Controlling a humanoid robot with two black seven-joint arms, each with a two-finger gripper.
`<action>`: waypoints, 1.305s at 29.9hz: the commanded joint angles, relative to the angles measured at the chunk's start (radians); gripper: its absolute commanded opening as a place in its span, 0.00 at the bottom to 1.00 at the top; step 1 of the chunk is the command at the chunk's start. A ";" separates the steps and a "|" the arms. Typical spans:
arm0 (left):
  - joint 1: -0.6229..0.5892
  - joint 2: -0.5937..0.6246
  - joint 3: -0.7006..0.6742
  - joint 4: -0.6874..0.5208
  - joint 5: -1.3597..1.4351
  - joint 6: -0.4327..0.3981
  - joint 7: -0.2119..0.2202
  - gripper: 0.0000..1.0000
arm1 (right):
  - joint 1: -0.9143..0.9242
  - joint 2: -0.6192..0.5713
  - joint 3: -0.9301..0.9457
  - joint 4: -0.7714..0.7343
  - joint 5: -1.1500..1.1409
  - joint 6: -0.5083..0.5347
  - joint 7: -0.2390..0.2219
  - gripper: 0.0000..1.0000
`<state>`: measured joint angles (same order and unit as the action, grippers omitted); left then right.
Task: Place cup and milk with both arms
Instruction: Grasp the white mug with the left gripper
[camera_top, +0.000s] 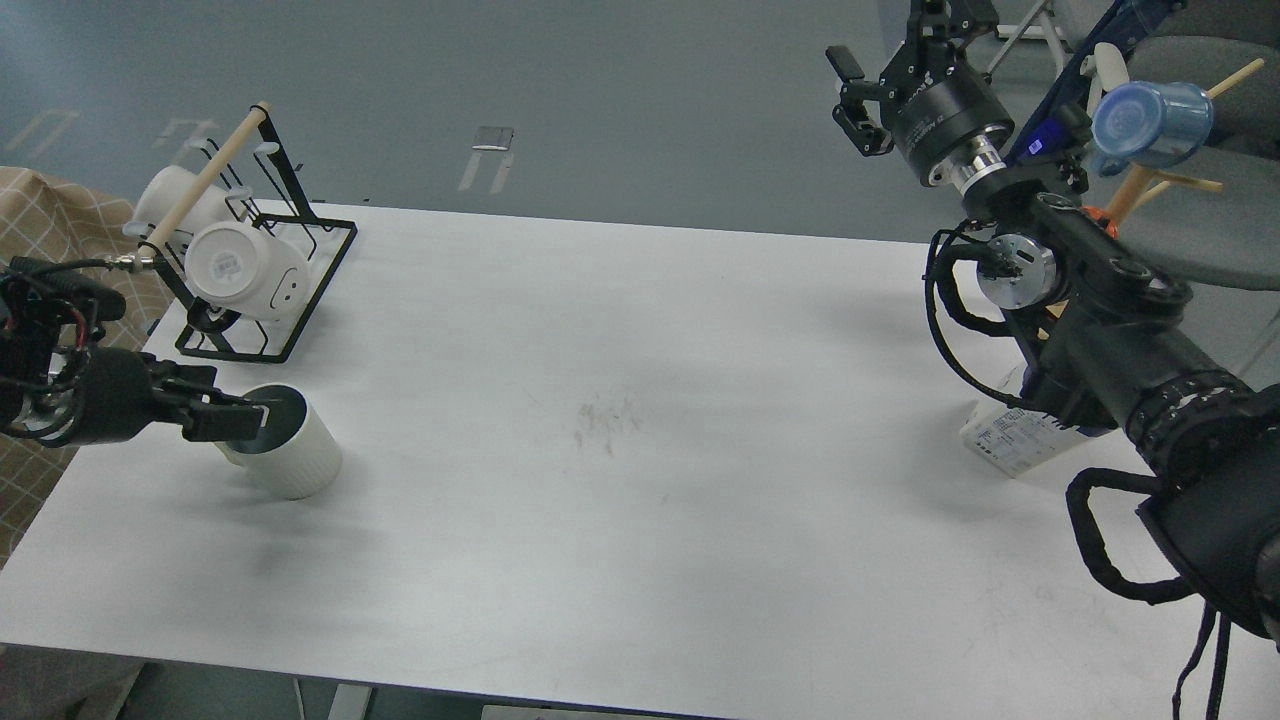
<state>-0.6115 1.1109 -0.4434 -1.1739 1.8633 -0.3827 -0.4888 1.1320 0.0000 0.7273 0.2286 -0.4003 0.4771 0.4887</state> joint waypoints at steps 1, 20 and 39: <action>-0.002 -0.028 0.000 0.033 0.005 0.001 0.000 1.00 | 0.000 0.000 0.001 0.000 0.000 0.000 0.000 1.00; -0.002 -0.057 0.002 0.073 0.007 0.004 0.000 0.43 | -0.008 0.000 0.000 0.000 0.000 0.000 0.000 1.00; -0.004 -0.043 -0.001 0.047 0.030 0.005 0.000 0.00 | -0.008 0.000 0.003 0.000 0.000 -0.002 0.000 1.00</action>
<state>-0.6125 1.0623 -0.4423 -1.1120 1.8928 -0.3788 -0.4886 1.1244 0.0000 0.7294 0.2285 -0.4004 0.4757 0.4887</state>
